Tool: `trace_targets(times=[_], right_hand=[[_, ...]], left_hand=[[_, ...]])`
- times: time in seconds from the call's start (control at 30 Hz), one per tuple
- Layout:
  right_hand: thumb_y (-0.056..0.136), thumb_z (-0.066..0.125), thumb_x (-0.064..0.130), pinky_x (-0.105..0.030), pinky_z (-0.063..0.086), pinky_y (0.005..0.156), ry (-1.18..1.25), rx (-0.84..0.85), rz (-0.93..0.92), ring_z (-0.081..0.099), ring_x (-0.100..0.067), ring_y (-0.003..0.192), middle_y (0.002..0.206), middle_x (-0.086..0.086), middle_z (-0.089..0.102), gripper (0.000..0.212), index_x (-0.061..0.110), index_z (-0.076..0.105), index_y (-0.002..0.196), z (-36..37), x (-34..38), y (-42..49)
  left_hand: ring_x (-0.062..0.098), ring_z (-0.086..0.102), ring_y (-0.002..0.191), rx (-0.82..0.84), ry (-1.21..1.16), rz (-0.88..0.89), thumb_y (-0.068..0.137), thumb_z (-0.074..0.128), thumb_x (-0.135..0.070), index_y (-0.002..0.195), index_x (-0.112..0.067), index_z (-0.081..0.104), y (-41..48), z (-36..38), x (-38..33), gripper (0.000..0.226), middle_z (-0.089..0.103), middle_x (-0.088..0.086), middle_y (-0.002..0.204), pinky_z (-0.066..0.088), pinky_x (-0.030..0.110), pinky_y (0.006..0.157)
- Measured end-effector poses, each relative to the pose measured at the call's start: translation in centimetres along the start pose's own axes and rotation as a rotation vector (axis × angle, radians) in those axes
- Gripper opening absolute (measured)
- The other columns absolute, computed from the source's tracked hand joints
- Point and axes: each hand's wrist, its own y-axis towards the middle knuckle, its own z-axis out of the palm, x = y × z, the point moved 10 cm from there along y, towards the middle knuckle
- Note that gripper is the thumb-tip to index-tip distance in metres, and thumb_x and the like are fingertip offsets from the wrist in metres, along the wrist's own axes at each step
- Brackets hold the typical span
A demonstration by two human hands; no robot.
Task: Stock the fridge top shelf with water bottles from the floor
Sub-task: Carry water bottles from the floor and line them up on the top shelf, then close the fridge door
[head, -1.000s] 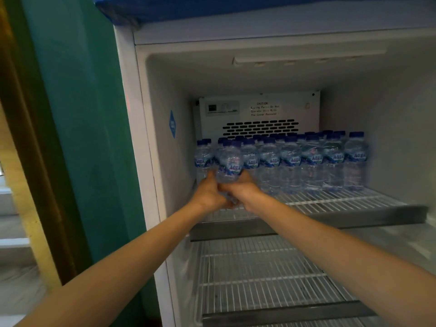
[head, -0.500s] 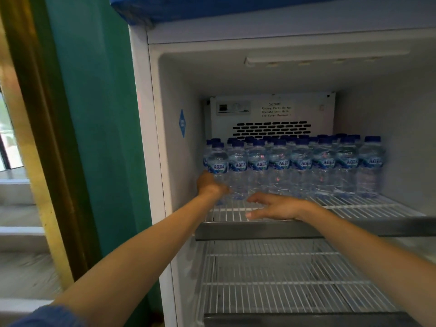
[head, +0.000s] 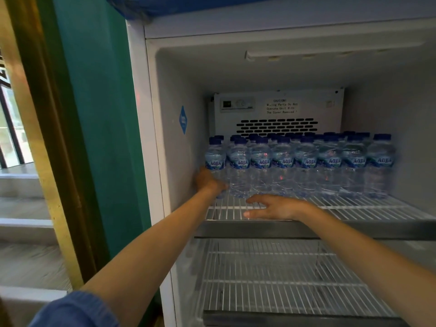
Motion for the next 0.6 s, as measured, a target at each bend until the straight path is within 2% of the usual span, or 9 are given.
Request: trace_targets(times=[0.1, 0.23, 0.4, 0.5, 0.6], right_hand=[[0.089, 0.052, 0.056, -0.028, 0.026, 0.112, -0.008, -0.004, 0.000, 0.032, -0.019, 0.141, 0.157, -0.001, 0.026, 0.072, 0.023, 0.029, 0.149, 0.0, 0.0, 0.1], [0.089, 0.052, 0.054, -0.029, 0.025, 0.114, -0.009, -0.006, -0.009, 0.031, -0.019, 0.141, 0.157, -0.001, 0.026, 0.072, 0.021, 0.029, 0.149, 0.0, 0.1, 0.2], [0.088, 0.054, 0.055, -0.029, 0.026, 0.114, -0.005, -0.017, -0.009, 0.032, -0.018, 0.140, 0.157, 0.000, 0.027, 0.072, 0.022, 0.031, 0.148, -0.1, -0.2, 0.5], [0.087, 0.055, 0.056, -0.030, 0.028, 0.113, -0.003, -0.033, 0.000, 0.035, -0.019, 0.139, 0.155, 0.001, 0.030, 0.071, 0.022, 0.035, 0.147, -0.2, -0.3, 0.4], [0.090, 0.055, 0.051, -0.033, 0.029, 0.114, -0.045, -0.072, 0.014, 0.038, -0.019, 0.137, 0.152, -0.001, 0.037, 0.062, 0.022, 0.043, 0.143, -0.9, 0.0, -0.3]], left_hand=[[0.025, 0.059, 0.112, 0.008, -0.050, 0.011, 0.073, 0.080, -0.010, 0.129, -0.008, 0.047, 0.0, 0.1, 0.2, 0.065, 0.057, 0.010, 0.128, 0.047, 0.019, 0.050], [0.026, 0.056, 0.116, 0.016, -0.090, 0.032, 0.073, 0.079, -0.008, 0.131, -0.006, 0.044, 0.0, 0.1, 0.3, 0.068, 0.056, 0.010, 0.129, 0.047, 0.024, 0.072], [0.025, 0.057, 0.115, 0.052, -0.060, 0.011, 0.073, 0.079, -0.011, 0.130, -0.005, 0.045, -0.1, 0.5, 0.7, 0.067, 0.057, 0.010, 0.128, 0.044, 0.023, 0.079], [0.026, 0.061, 0.111, 0.085, 0.009, -0.059, 0.074, 0.079, -0.015, 0.124, -0.001, 0.054, -0.9, 0.5, 0.9, 0.058, 0.062, 0.013, 0.123, 0.048, 0.024, 0.081], [0.025, 0.062, 0.107, 0.098, 0.115, -0.039, 0.082, 0.071, -0.023, 0.119, -0.001, 0.059, -2.3, -0.1, 0.5, 0.044, 0.064, 0.011, 0.118, 0.047, 0.022, 0.080]])
